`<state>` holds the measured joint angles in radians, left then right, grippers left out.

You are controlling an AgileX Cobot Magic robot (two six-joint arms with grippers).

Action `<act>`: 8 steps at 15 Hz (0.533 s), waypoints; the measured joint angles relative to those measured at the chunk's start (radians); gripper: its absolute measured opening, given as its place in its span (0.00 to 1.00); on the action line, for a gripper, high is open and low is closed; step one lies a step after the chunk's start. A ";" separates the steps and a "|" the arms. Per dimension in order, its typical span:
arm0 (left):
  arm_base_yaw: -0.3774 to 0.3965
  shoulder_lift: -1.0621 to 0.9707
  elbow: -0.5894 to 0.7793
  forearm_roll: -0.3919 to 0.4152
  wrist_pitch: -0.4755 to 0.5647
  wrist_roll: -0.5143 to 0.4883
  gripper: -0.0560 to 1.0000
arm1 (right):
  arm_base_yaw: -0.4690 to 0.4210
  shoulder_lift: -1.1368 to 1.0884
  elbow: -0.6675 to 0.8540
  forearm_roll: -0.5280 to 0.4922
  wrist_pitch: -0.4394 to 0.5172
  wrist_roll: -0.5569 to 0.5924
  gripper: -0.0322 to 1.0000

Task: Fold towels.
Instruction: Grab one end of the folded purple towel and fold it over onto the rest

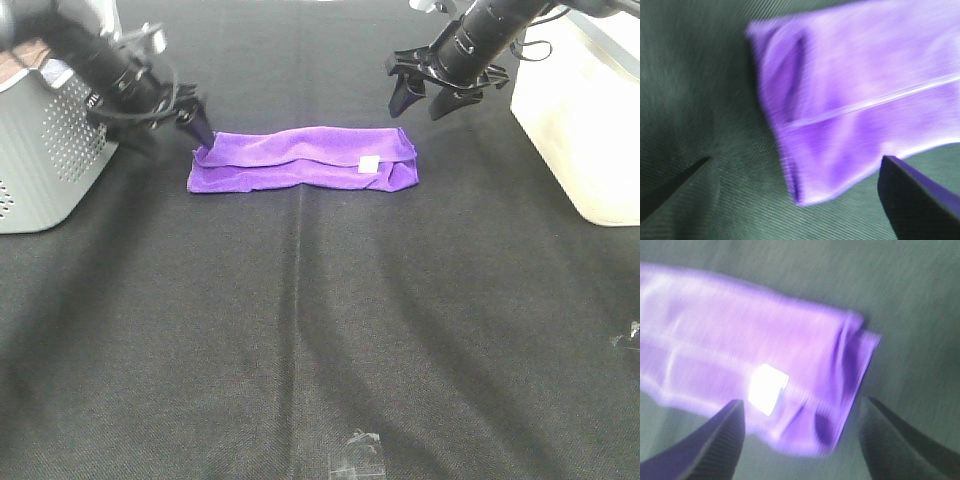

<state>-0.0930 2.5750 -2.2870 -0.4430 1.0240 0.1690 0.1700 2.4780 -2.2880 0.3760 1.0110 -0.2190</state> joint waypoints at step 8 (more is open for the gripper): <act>0.003 0.077 -0.035 -0.080 -0.013 0.012 0.78 | 0.000 0.000 -0.002 0.005 0.081 0.004 0.66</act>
<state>-0.0900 2.6520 -2.3220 -0.5230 1.0110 0.1810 0.1700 2.4780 -2.2900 0.3810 1.0920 -0.2150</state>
